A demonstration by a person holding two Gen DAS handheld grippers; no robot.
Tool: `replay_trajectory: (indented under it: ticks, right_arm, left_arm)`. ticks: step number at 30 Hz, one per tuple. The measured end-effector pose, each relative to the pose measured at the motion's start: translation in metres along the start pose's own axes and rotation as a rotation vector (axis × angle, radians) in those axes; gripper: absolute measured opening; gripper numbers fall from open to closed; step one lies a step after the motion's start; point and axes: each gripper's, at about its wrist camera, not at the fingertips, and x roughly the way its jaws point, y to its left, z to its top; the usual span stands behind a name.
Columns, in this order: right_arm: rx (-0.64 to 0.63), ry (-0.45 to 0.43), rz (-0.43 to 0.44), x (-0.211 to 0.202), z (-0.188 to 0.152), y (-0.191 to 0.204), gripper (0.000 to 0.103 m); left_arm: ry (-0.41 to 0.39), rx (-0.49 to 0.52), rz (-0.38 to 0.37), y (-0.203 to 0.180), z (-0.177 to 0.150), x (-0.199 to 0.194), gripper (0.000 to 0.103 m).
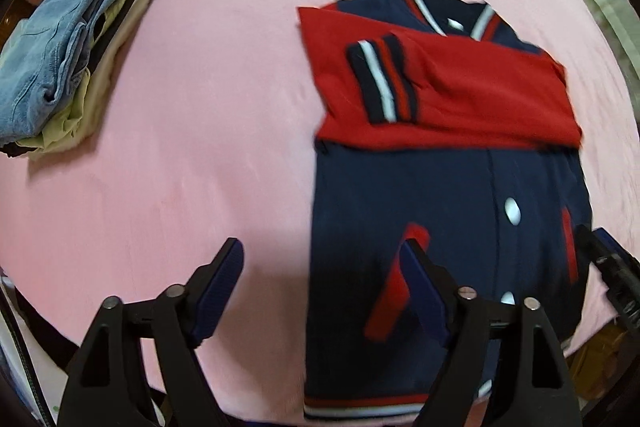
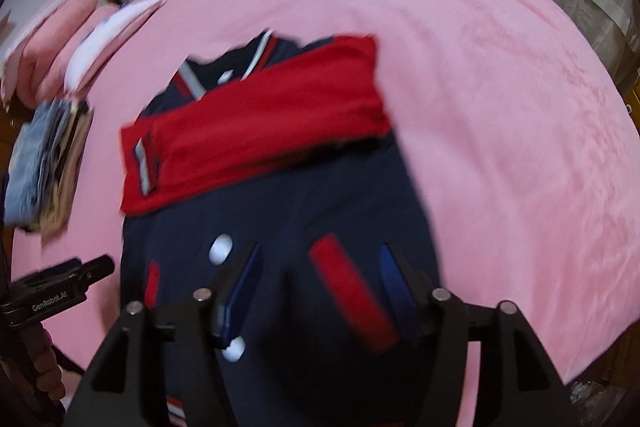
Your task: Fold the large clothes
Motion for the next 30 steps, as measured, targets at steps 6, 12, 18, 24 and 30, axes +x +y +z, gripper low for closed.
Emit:
replay_trajectory:
  ticks: [6,12,18,24,30]
  right_arm:
    - [-0.134,-0.017,-0.011,-0.029,-0.027,0.037,0.066]
    - [-0.096,-0.104,0.091,-0.081,-0.046,0.035,0.078]
    - [-0.058,-0.142,0.117,-0.110,-0.066,0.020,0.079]
    - [-0.038,-0.166,0.146,-0.104,-0.098,-0.001,0.079]
    - [0.014,-0.214,0.166,-0.073,-0.138,-0.034,0.079]
  left_arm:
    - [-0.016,-0.025,-0.017,-0.007,-0.030,-0.043,0.090]
    - [-0.098,-0.020,-0.012,-0.018,-0.069,-0.087,0.093]
    - [-0.144,-0.005,-0.030,-0.031,-0.104,-0.108,0.093]
    - [-0.159,-0.065,-0.072,-0.019,-0.132,-0.085,0.094]
    - [-0.131,-0.145,-0.105,0.008,-0.161,-0.022,0.094]
